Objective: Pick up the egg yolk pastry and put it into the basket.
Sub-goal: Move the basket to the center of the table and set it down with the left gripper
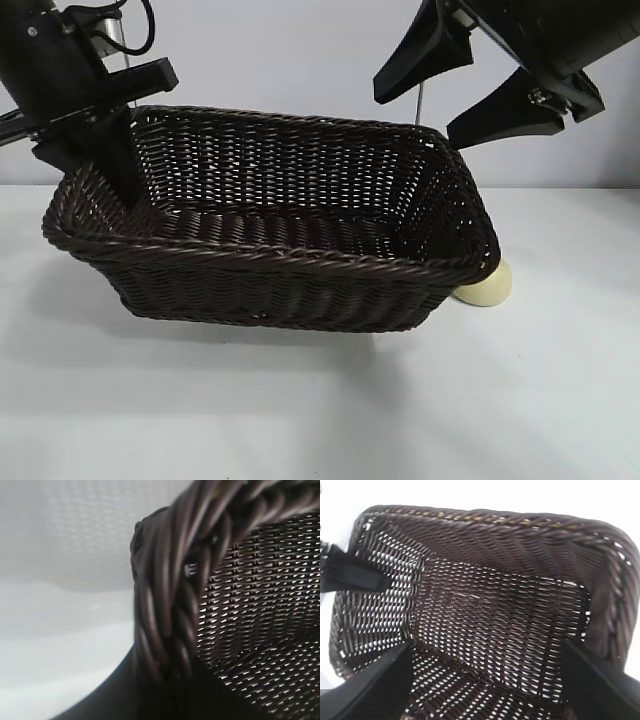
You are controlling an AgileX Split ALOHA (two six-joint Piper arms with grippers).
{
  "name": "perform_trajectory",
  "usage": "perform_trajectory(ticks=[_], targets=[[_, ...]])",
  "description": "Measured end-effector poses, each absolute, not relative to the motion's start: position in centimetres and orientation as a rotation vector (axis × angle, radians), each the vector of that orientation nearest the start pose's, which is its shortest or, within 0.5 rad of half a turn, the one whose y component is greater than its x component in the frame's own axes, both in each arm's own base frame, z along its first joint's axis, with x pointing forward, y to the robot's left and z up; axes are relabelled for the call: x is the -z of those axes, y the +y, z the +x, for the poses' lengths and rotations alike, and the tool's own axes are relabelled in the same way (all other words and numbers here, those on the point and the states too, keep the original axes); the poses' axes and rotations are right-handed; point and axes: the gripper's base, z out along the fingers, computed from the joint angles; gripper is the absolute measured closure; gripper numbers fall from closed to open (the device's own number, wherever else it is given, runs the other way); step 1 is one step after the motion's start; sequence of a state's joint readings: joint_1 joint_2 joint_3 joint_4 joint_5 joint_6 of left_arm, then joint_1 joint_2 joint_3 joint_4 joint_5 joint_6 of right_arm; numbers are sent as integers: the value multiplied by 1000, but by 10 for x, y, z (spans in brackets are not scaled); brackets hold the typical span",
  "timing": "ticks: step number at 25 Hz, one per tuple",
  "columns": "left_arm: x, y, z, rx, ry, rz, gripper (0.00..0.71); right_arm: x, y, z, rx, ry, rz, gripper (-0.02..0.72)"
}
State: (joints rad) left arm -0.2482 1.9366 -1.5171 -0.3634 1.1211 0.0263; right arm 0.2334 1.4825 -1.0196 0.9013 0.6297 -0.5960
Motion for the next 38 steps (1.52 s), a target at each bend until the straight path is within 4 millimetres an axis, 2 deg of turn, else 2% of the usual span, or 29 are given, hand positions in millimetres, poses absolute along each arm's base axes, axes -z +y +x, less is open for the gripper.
perform_trajectory(ticks=[6, 14, 18, 23, 24, 26, 29, 31, 34, 38], targets=[[-204, -127, 383, 512, 3055, 229, 611, -278, 113, 293, -776, 2375, -276, 125], [-184, -126, 389, 479, 3083, 233, 611, -278, 113, 292, -779, 2378, -280, 125], [-175, -124, 391, 487, 3101, 210, 611, -278, 113, 292, -774, 2379, -285, 125], [-173, -124, 392, 491, 3106, 206, 606, -277, 112, 292, -763, 2382, -296, 125], [-173, -124, 392, 492, 3104, 205, 585, -277, 112, 292, -763, 2383, -297, 125], [-173, -124, 392, 492, 3104, 205, 500, -277, 112, 292, -761, 2383, -298, 125], [-173, -124, 392, 499, 3104, 201, 303, -277, 112, 292, -761, 2383, -298, 125], [-175, -125, 393, 502, 3101, 202, 212, -277, 112, 292, -762, 2384, -299, 125], [-179, -125, 394, 504, 3086, 205, 158, -277, 112, 292, -762, 2384, -299, 125], [-201, -122, 391, 459, 3055, 251, 143, -277, 112, 292, -762, 2384, -299, 125]])
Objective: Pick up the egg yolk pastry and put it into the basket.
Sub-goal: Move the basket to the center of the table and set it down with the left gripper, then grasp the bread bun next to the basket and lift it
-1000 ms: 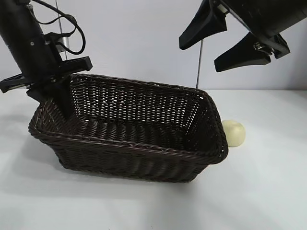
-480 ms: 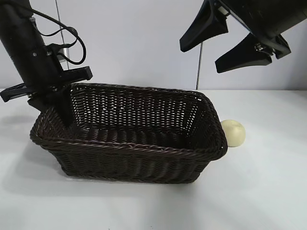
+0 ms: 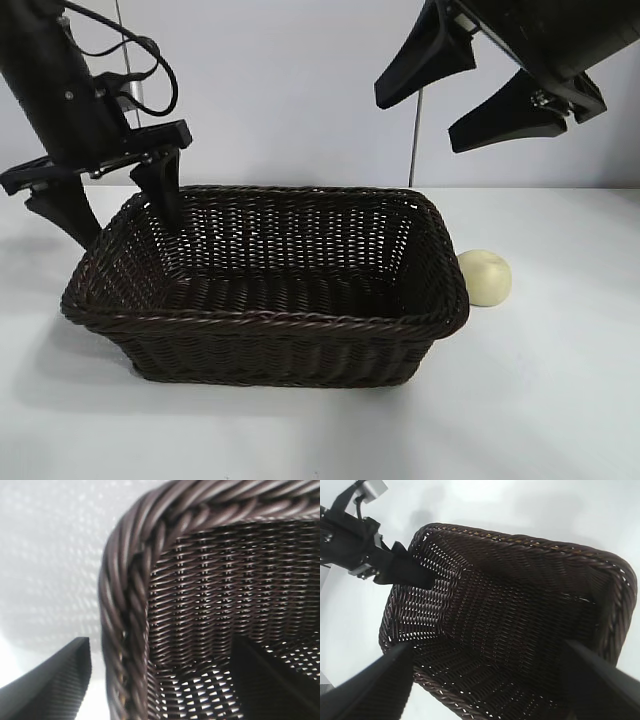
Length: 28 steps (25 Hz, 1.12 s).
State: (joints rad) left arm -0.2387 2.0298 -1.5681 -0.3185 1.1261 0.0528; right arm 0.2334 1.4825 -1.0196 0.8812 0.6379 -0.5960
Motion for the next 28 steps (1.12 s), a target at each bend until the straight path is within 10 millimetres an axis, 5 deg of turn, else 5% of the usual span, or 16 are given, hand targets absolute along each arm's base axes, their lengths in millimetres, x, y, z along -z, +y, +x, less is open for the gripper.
perform_trajectory(ticks=[7, 13, 23, 28], targets=[[-248, -111, 385, 311, 2992, 349, 139, -277, 112, 292, -762, 2384, -299, 125], [-252, -97, 387, 124, 2992, 352, 139, -277, 113, 291, -769, 2393, -311, 125], [-252, -2, 399, 45, 3007, -42, 139, -276, 113, 290, -771, 2398, -317, 125], [-252, 8, 399, 56, 3005, -79, 139, -276, 113, 290, -771, 2398, -318, 125]])
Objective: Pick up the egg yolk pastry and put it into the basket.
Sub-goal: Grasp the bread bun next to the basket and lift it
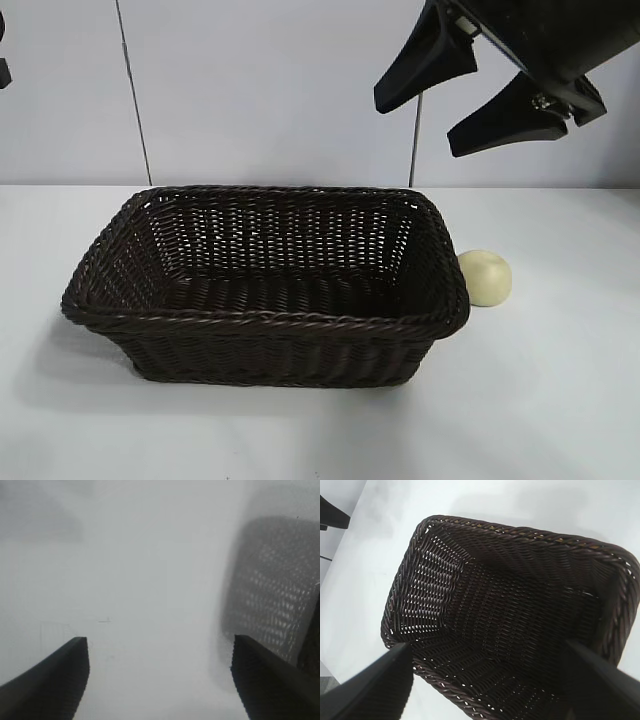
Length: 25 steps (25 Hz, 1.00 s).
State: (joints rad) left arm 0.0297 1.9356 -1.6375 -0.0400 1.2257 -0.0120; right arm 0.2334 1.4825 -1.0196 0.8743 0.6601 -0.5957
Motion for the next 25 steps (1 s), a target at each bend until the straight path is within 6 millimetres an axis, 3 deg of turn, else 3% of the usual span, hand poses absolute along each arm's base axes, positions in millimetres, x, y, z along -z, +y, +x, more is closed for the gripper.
perform_trajectory(ticks=[6, 10, 13, 20, 25], targets=[[-269, 9, 391, 31, 2968, -31, 139, -276, 113, 290, -770, 2399, -319, 125], [-287, 10, 367, -6, 2944, -21, 139, -276, 113, 290, -769, 2400, -321, 125], [-294, 9, 339, -6, 2949, -19, 139, -276, 113, 290, -769, 2400, -321, 125], [-305, 11, 252, -82, 2938, -3, 139, -276, 113, 290, -769, 2400, -322, 125], [-301, 10, 191, -84, 2890, -4, 139, -276, 113, 290, -769, 2400, -322, 125]])
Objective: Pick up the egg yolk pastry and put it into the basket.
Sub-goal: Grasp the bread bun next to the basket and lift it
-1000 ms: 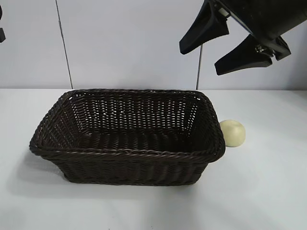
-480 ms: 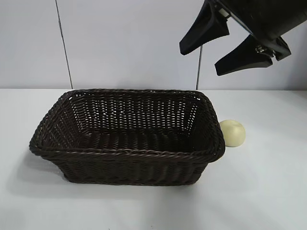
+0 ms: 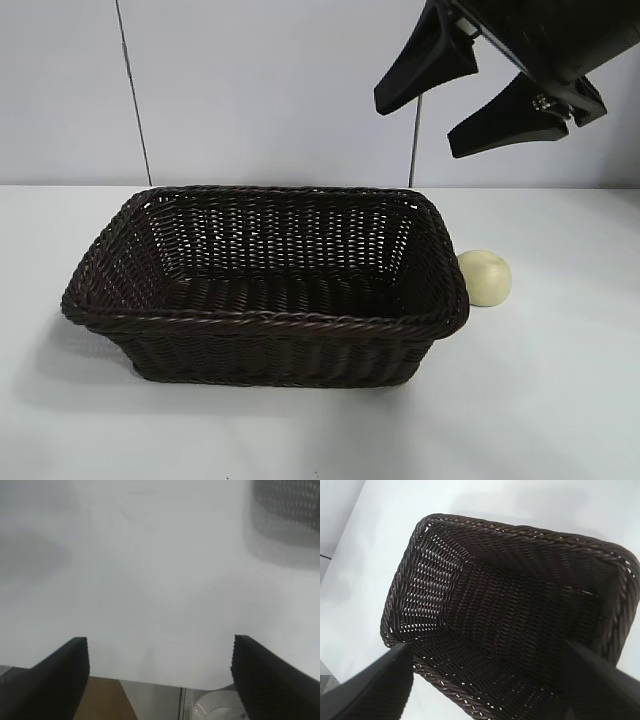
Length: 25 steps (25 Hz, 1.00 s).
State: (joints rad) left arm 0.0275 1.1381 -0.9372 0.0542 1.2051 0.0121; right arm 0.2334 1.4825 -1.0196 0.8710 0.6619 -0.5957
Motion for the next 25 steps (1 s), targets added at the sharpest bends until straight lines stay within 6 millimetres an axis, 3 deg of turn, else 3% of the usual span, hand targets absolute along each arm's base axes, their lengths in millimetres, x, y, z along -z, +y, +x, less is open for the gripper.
perform_trajectory(ticks=[8, 13, 15, 25], targets=[[-280, 8, 111, -81, 2725, -20, 139, -276, 113, 290, -769, 2400, -322, 125], [-261, 6, 75, -59, 2657, -57, 139, -276, 113, 290, -769, 2400, -322, 125], [-254, 4, 67, -31, 2634, -72, 139, -276, 113, 290, -769, 2400, -322, 125], [-261, 2, 48, -9, 2477, -73, 139, -276, 113, 290, -767, 2398, -320, 125]])
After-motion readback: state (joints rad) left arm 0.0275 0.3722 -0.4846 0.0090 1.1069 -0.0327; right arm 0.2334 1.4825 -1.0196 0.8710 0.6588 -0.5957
